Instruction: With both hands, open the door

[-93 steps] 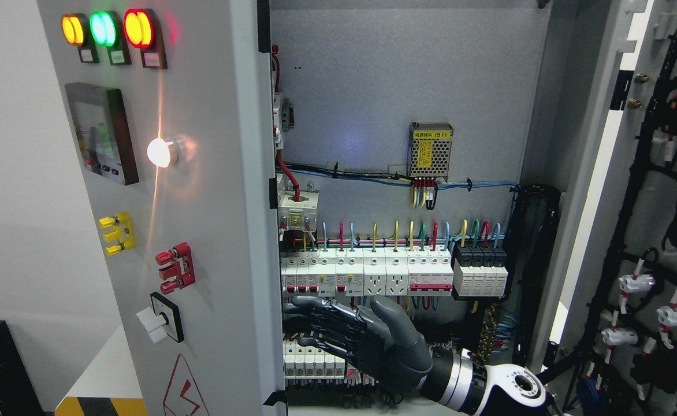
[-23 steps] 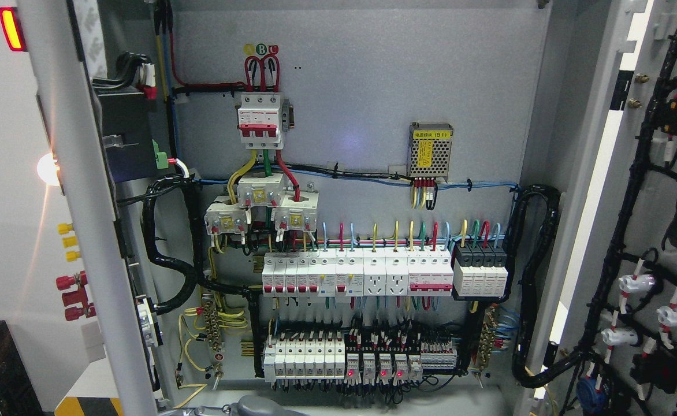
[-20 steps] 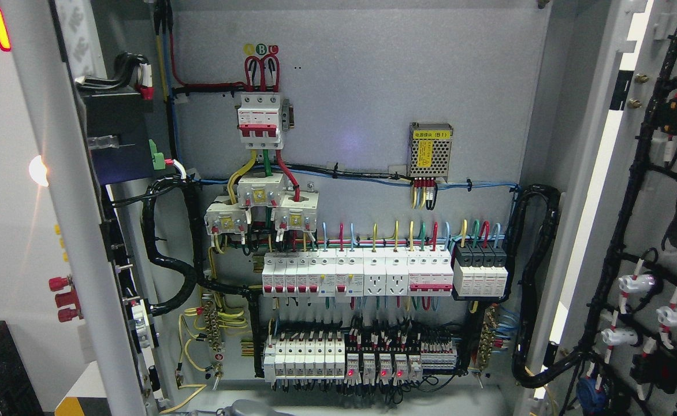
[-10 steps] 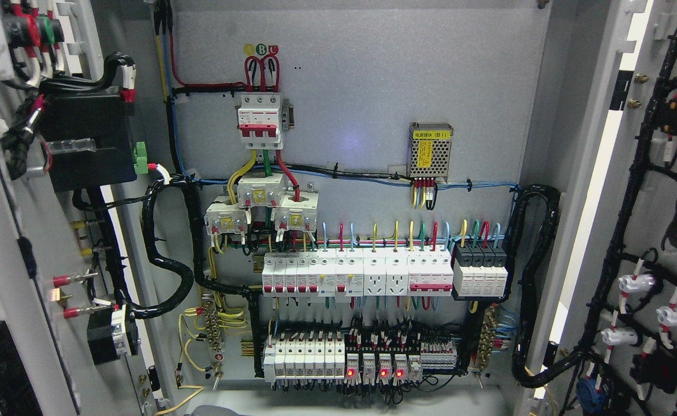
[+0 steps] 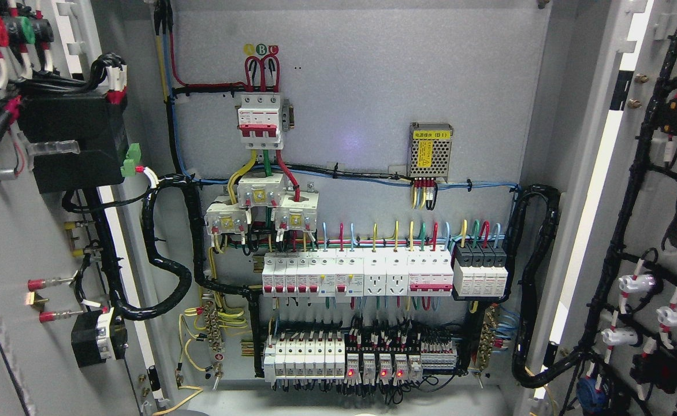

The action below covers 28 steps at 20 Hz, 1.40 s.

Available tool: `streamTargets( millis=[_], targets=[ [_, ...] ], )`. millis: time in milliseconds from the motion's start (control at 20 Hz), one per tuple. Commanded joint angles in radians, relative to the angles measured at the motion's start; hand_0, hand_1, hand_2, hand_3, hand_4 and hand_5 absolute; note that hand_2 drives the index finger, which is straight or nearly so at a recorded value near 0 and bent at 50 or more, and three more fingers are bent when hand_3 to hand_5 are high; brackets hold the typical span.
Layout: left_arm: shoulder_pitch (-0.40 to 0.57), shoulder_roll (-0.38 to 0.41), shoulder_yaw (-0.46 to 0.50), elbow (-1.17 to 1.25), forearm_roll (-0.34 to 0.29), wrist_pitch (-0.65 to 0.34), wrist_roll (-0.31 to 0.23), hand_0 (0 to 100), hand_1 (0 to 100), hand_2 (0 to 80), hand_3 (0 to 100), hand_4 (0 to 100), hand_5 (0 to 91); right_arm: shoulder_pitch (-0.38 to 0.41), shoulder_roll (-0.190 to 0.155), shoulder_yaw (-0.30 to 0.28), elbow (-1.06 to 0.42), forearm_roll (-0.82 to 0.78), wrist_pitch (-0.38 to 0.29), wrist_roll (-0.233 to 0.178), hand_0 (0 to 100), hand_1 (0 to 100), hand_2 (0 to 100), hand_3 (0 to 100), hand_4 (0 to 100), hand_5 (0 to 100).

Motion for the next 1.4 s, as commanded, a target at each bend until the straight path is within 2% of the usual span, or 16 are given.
streamTargets(
  millis=[0,200,351,551,751,851,902,952,1052,1102,1152,1202,1352],
  targets=[
    [0.091,0.043,-0.083,-0.264,0.000,-0.012,0.001,0,0,0.0,0,0,0.0,-0.008,0.016,0.027,0.025,0.000,-0.003,0.001,0,0,0,0,0,0],
    [0.164,0.086,-0.135,-0.435,0.000,-0.012,0.001,0,0,0.0,0,0,0.0,-0.005,-0.002,0.010,0.027,-0.003,-0.003,0.002,0,0,0,0,0,0],
    [0.212,0.118,-0.165,-0.550,0.000,-0.012,0.001,0,0,0.0,0,0,0.0,0.003,-0.074,-0.031,0.027,-0.005,-0.009,0.002,0,0,0,0,0,0],
    [0.318,0.174,-0.166,-0.802,0.002,-0.014,0.001,0,0,0.0,0,0,0.0,0.029,-0.128,-0.100,0.018,-0.008,-0.018,0.004,0,0,0,0,0,0],
    [0.402,0.244,-0.166,-1.036,0.002,-0.012,0.001,0,0,0.0,0,0,0.0,0.053,-0.165,-0.132,0.001,-0.008,-0.095,0.002,0,0,0,0,0,0],
    [0.421,0.264,-0.172,-1.113,0.003,-0.012,-0.001,0,0,0.0,0,0,0.0,0.075,-0.176,-0.158,-0.037,-0.005,-0.110,-0.001,0,0,0,0,0,0],
    [0.428,0.276,-0.183,-1.142,0.003,-0.012,-0.002,0,0,0.0,0,0,0.0,0.079,-0.179,-0.163,-0.059,-0.002,-0.109,-0.012,0,0,0,0,0,0],
    [0.433,0.289,-0.191,-1.172,0.003,-0.014,-0.004,0,0,0.0,0,0,0.0,0.093,-0.191,-0.169,-0.082,0.000,-0.109,-0.039,0,0,0,0,0,0],
    [0.451,0.312,-0.197,-1.225,0.003,-0.014,-0.004,0,0,0.0,0,0,0.0,0.127,-0.222,-0.177,-0.123,0.000,-0.112,-0.142,0,0,0,0,0,0],
    [0.454,0.321,-0.198,-1.251,0.003,-0.014,-0.004,0,0,0.0,0,0,0.0,0.142,-0.226,-0.194,-0.145,0.000,-0.112,-0.194,0,0,0,0,0,0],
    [0.457,0.332,-0.200,-1.275,0.003,-0.012,-0.004,0,0,0.0,0,0,0.0,0.163,-0.226,-0.215,-0.163,-0.002,-0.112,-0.226,0,0,0,0,0,0],
    [0.464,0.339,-0.208,-1.300,0.003,-0.014,-0.004,0,0,0.0,0,0,0.0,0.188,-0.228,-0.233,-0.177,-0.003,-0.113,-0.240,0,0,0,0,0,0],
    [0.476,0.388,-0.244,-1.381,0.003,-0.012,-0.004,0,0,0.0,0,0,0.0,0.245,-0.230,-0.293,-0.226,-0.002,-0.113,-0.246,0,0,0,0,0,0]
  ],
)
